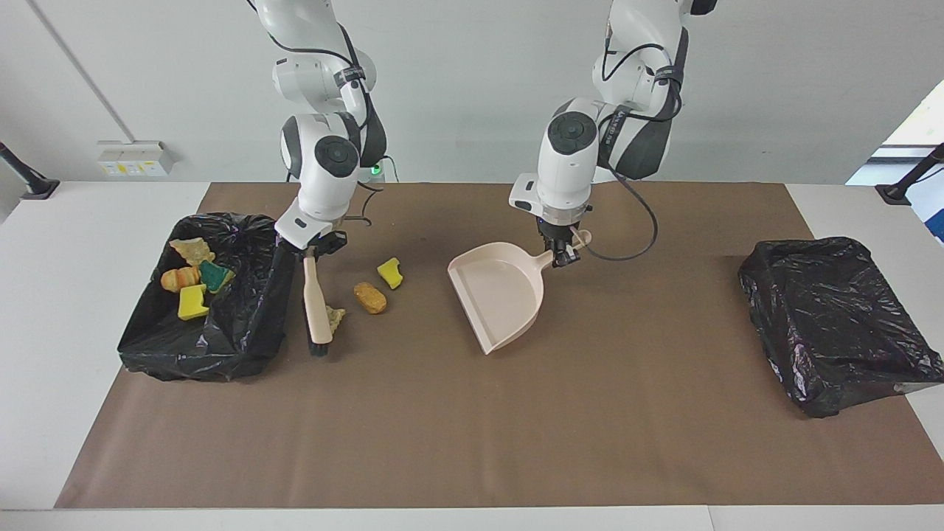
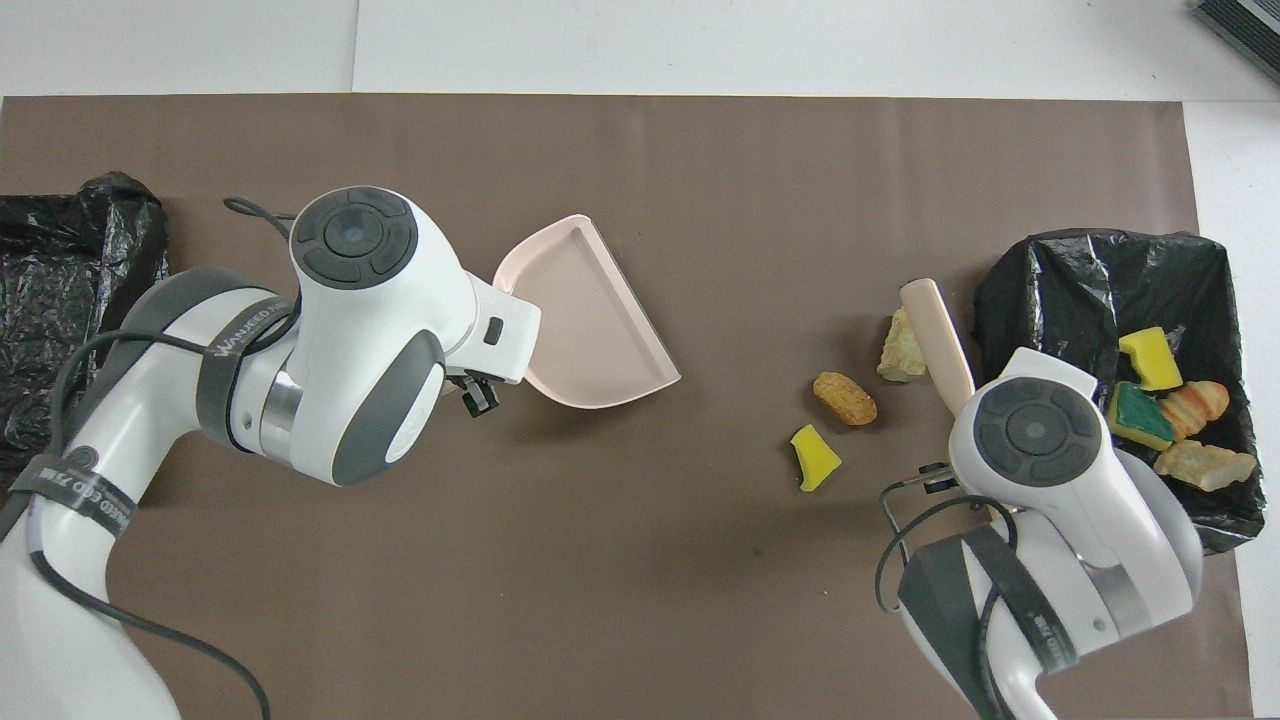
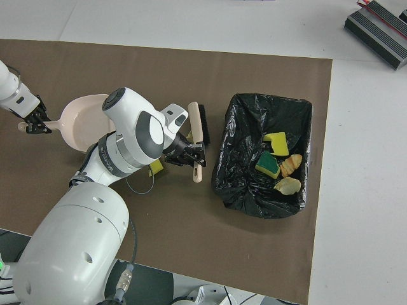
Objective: Sweep and dump trash in bin
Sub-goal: 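Lift the dustpan with the left gripper while the right gripper reaches the trash, then lower the dustpan near the trash while the right gripper grasps the brush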
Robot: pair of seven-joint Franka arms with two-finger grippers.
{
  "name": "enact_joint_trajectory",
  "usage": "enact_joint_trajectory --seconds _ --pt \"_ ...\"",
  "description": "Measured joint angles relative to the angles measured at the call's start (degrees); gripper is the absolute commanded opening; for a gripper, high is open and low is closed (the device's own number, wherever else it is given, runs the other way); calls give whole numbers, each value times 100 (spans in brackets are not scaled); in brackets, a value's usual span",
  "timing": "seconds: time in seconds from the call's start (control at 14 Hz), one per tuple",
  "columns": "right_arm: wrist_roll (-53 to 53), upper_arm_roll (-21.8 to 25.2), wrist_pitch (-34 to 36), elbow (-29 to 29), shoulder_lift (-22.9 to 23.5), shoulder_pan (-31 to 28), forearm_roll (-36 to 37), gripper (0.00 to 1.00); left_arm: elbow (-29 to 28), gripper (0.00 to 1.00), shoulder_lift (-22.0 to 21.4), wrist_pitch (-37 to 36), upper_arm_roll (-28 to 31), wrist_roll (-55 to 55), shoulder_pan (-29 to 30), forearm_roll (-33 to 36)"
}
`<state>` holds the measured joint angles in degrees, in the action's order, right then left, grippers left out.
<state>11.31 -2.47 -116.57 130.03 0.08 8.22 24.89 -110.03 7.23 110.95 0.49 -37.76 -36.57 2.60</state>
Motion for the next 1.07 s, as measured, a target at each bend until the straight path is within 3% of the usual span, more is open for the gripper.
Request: enact_joint_trajectory --seconds 0.64,0.86,1.07 --pt "-345 -101 803 21 -133 625 -2277 0 -1225 0 -763 121 -52 422 -437 120" --pt "-372 -43 1102 -167 -279 547 -2349 0 -1375 0 -789 239 -52 507 -525 121" --pt "-983 11 1633 -562 -451 135 -1840 0 -1509 0 -808 415 -53 552 -601 142"
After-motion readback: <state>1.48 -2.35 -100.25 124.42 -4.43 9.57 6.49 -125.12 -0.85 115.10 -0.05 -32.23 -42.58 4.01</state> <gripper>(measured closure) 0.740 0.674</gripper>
